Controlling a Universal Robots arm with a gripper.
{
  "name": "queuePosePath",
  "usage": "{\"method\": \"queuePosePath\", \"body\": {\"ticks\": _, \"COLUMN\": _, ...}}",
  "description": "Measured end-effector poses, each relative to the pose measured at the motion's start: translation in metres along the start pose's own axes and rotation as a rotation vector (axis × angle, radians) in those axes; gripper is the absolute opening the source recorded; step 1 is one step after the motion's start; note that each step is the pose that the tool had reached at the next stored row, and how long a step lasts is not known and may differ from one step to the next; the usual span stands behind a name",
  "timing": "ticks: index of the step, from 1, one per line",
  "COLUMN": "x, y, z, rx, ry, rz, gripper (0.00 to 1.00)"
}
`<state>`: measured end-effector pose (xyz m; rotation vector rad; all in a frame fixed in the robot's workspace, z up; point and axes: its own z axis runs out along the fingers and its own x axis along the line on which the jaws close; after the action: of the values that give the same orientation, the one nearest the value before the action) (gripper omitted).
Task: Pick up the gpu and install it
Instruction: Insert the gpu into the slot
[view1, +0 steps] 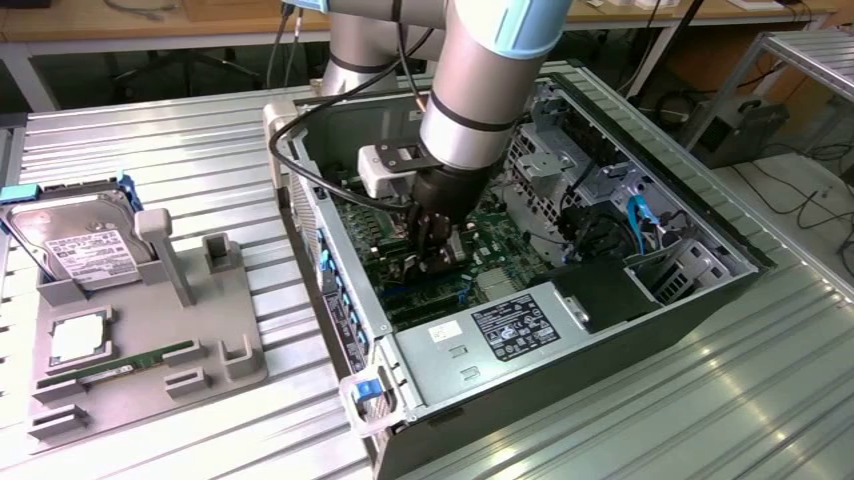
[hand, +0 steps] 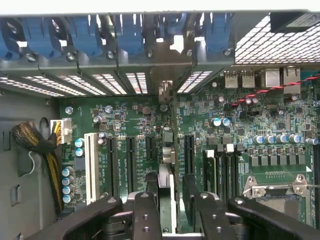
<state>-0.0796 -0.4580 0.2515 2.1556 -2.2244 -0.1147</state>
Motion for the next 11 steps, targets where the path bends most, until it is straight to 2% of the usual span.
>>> {"method": "queuePosePath", "body": {"ticks": 3, "x": 0.0, "y": 0.0007, "z": -0.0096, "rx": -0.0001, "ry": 0.0003, "rz": 0.0, "gripper": 0.34}}
{"method": "queuePosePath", "body": {"ticks": 6, "x": -0.001, "y": 0.002, "z": -0.0254, "rx": 0.0006, "ry": 0.0003, "rz": 0.0, "gripper": 0.34}}
{"method": "queuePosePath", "body": {"ticks": 11, "x": -0.002, "y": 0.0027, "z": -0.0331, "rx": 0.0126, "ry": 0.0003, "rz": 0.0, "gripper": 0.33}}
